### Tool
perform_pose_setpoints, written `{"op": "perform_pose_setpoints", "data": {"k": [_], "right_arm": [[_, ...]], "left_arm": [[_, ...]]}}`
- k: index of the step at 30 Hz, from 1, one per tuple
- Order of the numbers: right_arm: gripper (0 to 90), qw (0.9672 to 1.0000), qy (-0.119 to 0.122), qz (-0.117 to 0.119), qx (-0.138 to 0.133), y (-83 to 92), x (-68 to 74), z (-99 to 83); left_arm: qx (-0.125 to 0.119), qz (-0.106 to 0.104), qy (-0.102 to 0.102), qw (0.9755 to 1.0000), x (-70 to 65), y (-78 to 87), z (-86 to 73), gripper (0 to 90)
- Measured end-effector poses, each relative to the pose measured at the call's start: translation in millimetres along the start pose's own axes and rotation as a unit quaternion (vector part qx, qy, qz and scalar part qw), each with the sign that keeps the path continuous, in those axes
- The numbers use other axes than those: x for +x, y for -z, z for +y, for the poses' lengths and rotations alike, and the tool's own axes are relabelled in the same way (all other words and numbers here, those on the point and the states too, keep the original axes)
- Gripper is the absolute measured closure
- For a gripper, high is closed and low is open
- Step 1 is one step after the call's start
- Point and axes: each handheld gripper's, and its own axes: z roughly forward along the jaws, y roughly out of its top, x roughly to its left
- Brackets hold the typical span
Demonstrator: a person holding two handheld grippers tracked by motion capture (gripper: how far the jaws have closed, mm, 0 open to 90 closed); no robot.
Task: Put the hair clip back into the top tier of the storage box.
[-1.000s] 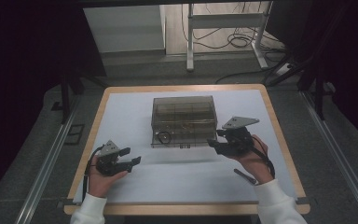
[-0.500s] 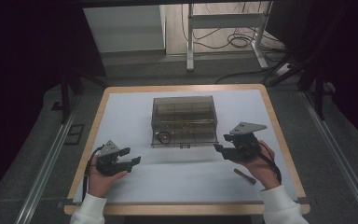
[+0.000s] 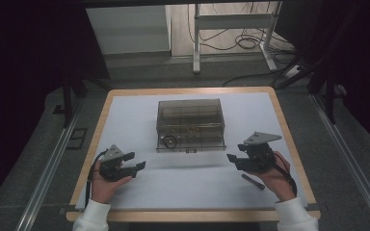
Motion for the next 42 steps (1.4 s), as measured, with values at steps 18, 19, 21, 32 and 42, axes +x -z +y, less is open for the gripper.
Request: {"op": "perform_pose_setpoints", "data": {"k": [18,19,21,32,42], "right_arm": [[43.4,0.9980,-0.020,-0.025,0.055,0.5,-9.5,-29.6],[43.4,0.9977,-0.022,-0.027,0.058,0.8,-9.8,-30.7],[43.4,0.9970,-0.024,-0.031,0.066,1.2,-9.9,-33.7],[44.2,0.9919,-0.029,-0.038,0.118,-0.7,-12.9,-55.2],[51.4,0.9863,-0.036,-0.030,0.158,4.5,-20.8,-65.6]], "left_arm": [[-0.001,-0.001,0.001,1.0000,1.1,0.6,-0.2,35.4],[-0.001,-0.001,0.001,1.0000,1.3,0.7,-0.3,35.4],[-0.002,-0.001,0.001,1.0000,1.6,0.7,-0.6,35.4],[0.001,-0.001,0.000,1.0000,1.7,0.1,-1.1,35.3],[0.001,-0.001,0.001,1.0000,1.6,-0.8,-1.5,35.3]]}}
